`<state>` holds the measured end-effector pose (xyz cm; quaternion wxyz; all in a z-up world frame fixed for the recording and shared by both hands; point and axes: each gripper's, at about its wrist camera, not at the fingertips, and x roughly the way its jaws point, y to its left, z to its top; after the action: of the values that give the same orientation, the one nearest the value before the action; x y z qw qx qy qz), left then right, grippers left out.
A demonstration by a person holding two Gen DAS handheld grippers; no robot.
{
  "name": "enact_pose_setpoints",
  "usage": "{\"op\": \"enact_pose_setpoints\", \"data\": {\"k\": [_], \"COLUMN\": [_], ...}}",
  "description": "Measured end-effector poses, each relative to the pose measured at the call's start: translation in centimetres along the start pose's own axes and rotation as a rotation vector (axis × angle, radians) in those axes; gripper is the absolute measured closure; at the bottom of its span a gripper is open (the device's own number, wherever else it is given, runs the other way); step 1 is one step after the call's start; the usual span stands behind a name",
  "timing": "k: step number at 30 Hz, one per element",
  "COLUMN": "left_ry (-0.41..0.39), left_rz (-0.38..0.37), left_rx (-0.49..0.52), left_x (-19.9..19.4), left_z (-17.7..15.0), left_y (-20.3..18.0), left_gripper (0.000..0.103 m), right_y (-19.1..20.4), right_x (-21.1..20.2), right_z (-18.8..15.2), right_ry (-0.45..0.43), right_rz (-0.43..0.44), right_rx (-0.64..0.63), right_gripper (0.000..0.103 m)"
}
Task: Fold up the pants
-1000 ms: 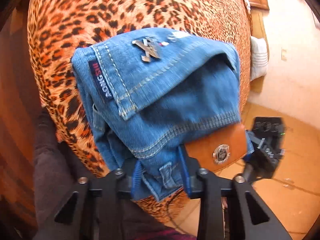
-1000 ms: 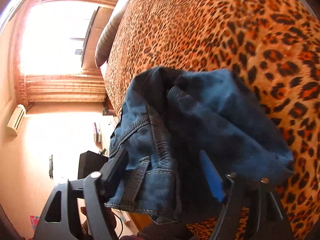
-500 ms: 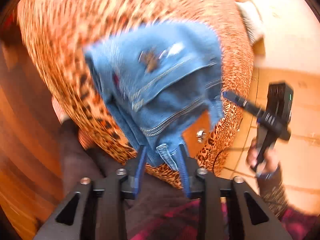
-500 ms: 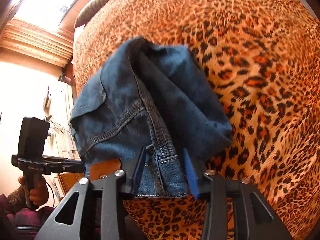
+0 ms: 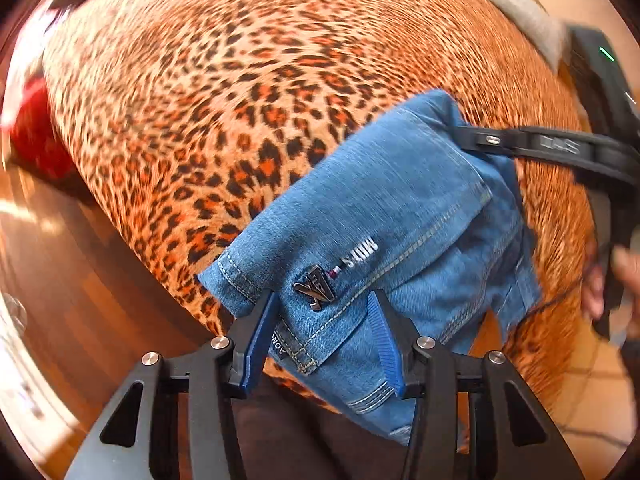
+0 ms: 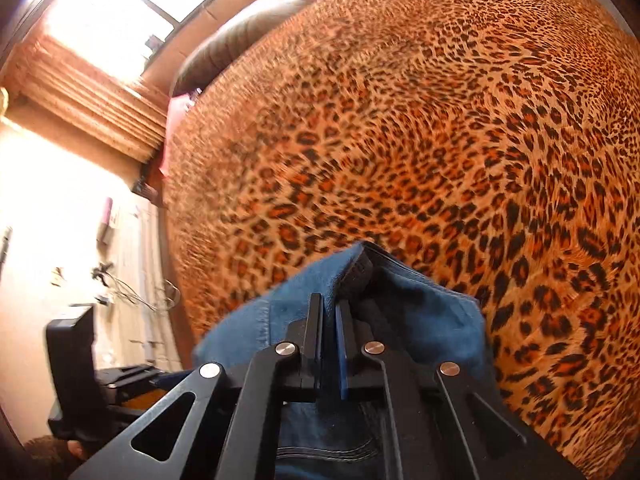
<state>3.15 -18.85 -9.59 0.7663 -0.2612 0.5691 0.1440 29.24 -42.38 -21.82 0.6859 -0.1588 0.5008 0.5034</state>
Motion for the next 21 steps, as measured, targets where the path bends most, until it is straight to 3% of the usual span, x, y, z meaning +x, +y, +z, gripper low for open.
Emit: {"op": "enact_pose_setpoints", "data": {"k": [2,5,7,9,10,12,16,21], "left_ry": [0.035,0.075,0.070,0.019,0.008,0.008,0.112,0.232], "left_rz": [0.002,-0.102,-0.117,-0.108,-0.102,-0.118,-0.167,-0.173], "left_rx": [0.061,0.079,0.092,0.116,0.134,0.162,0.259,0.352], "left_x": [-0.9,-3.4,-5.3,-6.1,-6.3,-5.9,-1.9,3.1], "left_z": [-0.3,-0.2,0.9,2.6,4.0,5.9,11.7,17.3], "left_y": [-0.9,-0.5,-0.1,-0.4,-0.8,-1.4,-4.6,-6.6], "left_gripper": [0.058,0.059,0.057,0.047,0.039,0.037,0.037,0.037], "right_y": [-0.3,-2.2,-4.3,-5.7,-6.7,-8.5,-10.7,-9.5], "right_x": [0.1,-3.7,-6.3,-7.3,-7.8,-7.4,-5.9,-4.9], "right_z": [-0.8,-1.8,-3.6,-5.2,-6.9,-9.3,-14.4,-18.9], "right_ry": [0.001,-0.085,-0.125,-0.137,-0.140,-0.142,-0.172,-0.257], "right_rz": [-0.039,0.094,0.155,0.163,0.151,0.128,0.203,0.240], "right_rx": [-0.022,0.093,0.190,0.261,0.298,0.385,0.618,0.815], "right_gripper": [0.083,0.078,0.053,0.039,0.039,0.039,0.038,0.038]}}
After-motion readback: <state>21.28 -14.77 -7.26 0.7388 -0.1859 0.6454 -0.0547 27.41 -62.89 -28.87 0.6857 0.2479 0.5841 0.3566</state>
